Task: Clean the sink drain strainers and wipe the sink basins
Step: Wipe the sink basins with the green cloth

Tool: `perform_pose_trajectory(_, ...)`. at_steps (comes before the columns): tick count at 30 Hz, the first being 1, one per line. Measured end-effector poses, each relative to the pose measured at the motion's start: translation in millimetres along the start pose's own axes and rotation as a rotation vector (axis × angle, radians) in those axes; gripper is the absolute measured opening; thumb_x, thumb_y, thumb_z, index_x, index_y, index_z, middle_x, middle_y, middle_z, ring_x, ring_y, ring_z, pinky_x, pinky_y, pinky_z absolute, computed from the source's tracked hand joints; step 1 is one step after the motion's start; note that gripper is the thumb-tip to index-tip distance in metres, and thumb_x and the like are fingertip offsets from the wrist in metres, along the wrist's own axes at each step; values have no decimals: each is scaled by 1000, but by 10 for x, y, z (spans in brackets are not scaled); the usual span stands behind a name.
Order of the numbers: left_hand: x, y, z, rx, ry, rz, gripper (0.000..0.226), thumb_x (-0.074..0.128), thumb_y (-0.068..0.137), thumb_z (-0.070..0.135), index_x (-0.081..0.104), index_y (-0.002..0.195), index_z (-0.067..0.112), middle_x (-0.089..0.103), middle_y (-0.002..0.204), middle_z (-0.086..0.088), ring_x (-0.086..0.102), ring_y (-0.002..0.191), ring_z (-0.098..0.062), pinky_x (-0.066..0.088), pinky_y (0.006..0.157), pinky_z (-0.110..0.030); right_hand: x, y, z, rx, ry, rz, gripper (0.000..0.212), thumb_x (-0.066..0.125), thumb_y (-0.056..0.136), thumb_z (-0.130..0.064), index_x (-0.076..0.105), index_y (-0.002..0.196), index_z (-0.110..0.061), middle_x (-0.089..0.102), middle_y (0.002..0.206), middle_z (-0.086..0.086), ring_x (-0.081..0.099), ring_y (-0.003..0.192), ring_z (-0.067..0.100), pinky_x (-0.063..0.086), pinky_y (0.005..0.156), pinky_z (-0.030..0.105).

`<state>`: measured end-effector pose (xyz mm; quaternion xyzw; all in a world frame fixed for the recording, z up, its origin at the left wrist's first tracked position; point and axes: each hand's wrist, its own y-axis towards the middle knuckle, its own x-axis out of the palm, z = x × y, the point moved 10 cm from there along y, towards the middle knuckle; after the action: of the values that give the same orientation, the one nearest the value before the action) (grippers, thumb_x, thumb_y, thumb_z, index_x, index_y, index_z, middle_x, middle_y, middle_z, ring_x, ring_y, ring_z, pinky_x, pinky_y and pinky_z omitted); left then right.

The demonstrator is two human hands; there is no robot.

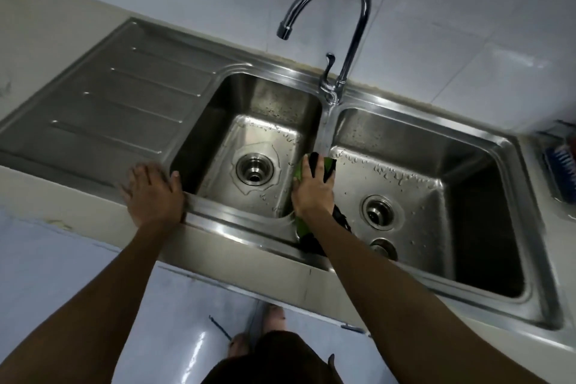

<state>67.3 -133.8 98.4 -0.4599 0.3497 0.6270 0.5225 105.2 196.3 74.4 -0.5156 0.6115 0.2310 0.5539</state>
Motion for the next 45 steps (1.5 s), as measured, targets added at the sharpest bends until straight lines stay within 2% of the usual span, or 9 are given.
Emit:
perform_pose_trajectory(8,-49,5,-82,-61,-85,136,54,38,97,39,35,144,12,31,153,-10,18,145,-25,0,117,-47,-389,1186,-10,65,-40,70,66,38,101,-22,-2,153,-31,-14,162,0,2,146,44,39,104,53)
perform_pose_trajectory(16,-64,-10,-48,-40,-95,125,56,37,93,41,36,144,18,32,154,-4,17,146,-23,1,118,-49,-625,1689,-13,84,-40,91,65,29,102,-35,-9,153,-21,-11,162,3,2,147,42,33,109,53)
perform_pose_trajectory(25,-52,-9,-23,-34,12,76,56,35,97,45,30,147,19,26,156,-5,13,147,-24,0,119,-49,-392,787,-46,-87,36,107,61,23,102,-45,3,155,-22,-1,163,3,-2,147,39,22,115,54)
perform_pose_trajectory(30,42,43,-29,-8,146,-37,69,23,97,55,11,152,15,8,160,-9,0,148,-25,-9,115,-48,-96,-118,-48,-208,72,88,55,24,102,-40,11,154,-24,2,162,-1,-1,149,34,24,115,52)
perform_pose_trajectory(34,32,185,-44,246,61,-138,65,24,99,50,8,152,17,2,160,-11,-6,147,-25,-14,113,-42,55,-524,-202,-427,-125,24,64,19,92,-40,30,149,-13,28,156,10,23,144,40,21,115,52)
perform_pose_trajectory(38,-259,559,-721,247,153,-119,70,14,92,53,22,150,14,15,159,-12,7,148,-27,-5,117,-49,242,-959,-755,-791,-261,-93,52,36,91,-33,52,136,-12,56,138,8,64,115,26,49,95,39)
perform_pose_trajectory(40,-351,681,-941,252,203,-121,76,8,86,55,29,148,16,24,157,-11,14,146,-29,1,115,-54,350,-1060,-1104,-837,-305,-182,58,20,98,-44,44,142,-15,46,148,3,60,120,23,50,95,29)
perform_pose_trajectory(42,-387,693,-928,313,211,-109,78,3,82,57,36,146,24,31,154,-7,21,144,-30,7,114,-55,508,-1081,-1562,-872,-296,-255,67,3,97,-51,21,152,-19,18,160,-1,38,139,28,34,111,35)
perform_pose_trajectory(45,-363,659,-919,313,198,-119,76,2,82,55,39,143,30,33,153,-3,25,143,-28,11,113,-53,753,-999,-2290,-877,-294,-215,53,27,104,-31,15,154,-21,7,162,-2,19,146,34,21,116,42)
